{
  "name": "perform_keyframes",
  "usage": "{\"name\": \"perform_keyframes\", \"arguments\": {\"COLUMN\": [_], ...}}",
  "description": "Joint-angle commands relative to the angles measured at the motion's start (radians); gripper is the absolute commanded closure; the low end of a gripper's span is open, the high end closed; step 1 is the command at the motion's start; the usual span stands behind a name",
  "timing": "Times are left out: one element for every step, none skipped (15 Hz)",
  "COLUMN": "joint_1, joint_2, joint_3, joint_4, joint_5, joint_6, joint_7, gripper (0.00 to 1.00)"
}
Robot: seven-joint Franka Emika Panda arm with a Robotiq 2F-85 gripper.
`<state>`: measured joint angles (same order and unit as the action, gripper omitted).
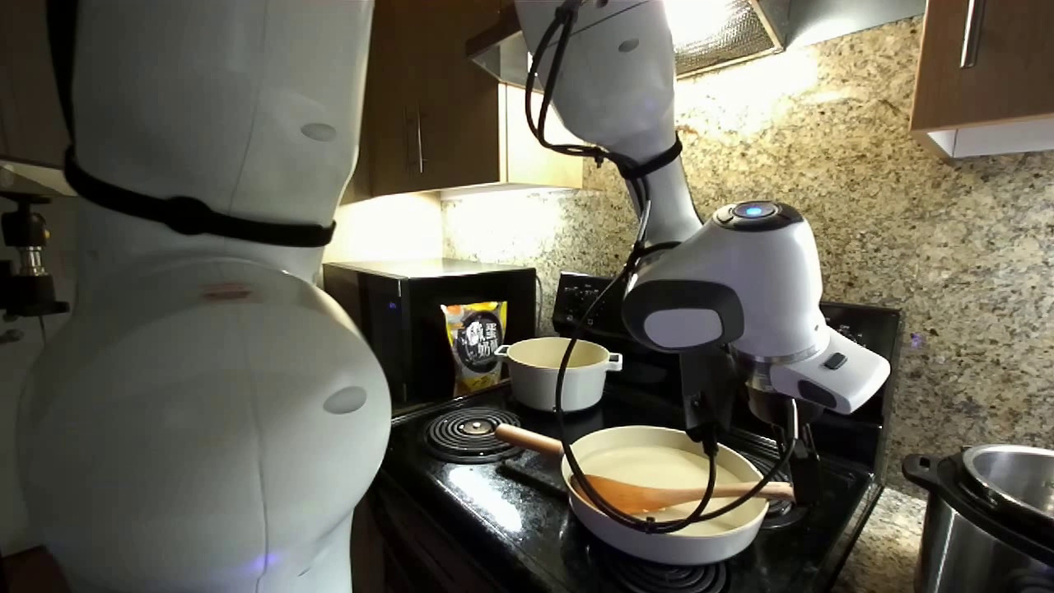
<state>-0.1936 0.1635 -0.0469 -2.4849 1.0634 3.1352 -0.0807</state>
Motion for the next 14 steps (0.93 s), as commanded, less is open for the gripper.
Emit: {"name": "perform_keyframes", "arguments": {"joint_1": [0.007, 0.014, 0.019, 0.024, 0.027, 0.031, 0.037, 0.045, 0.052, 0.061, 0.071, 0.060, 0.066, 0.065], "joint_2": [-0.002, -0.002, 0.000, 0.004, 0.010, 0.017, 0.026, 0.033, 0.040, 0.047, 0.052, 0.054, 0.058, 0.062], "joint_3": [-0.032, -0.038, -0.044, -0.049, -0.054, -0.059, -0.065, -0.072, -0.079, -0.087, -0.096, -0.088, -0.095, -0.099], "joint_4": [-0.003, -0.005, -0.006, -0.004, -0.001, 0.005, 0.011, 0.015, 0.022, 0.029, 0.034, 0.036, 0.040, 0.048], "joint_5": [-0.046, -0.058, -0.067, -0.080, -0.095, -0.113, -0.132, -0.154, -0.174, -0.198, -0.219, -0.266, -0.296, -0.331], "joint_6": [-0.027, -0.023, -0.021, -0.021, -0.024, -0.031, -0.039, -0.047, -0.057, -0.068, -0.076, -0.081, -0.089, -0.098], "joint_7": [0.035, 0.041, 0.045, 0.051, 0.060, 0.071, 0.081, 0.095, 0.111, 0.127, 0.143, 0.183, 0.205, 0.233], "gripper": [0.00, 0.00, 0.00, 0.00, 0.00, 0.00, 0.00, 0.00, 0.00, 0.00, 0.00, 0.00, 0.00, 0.00]}}
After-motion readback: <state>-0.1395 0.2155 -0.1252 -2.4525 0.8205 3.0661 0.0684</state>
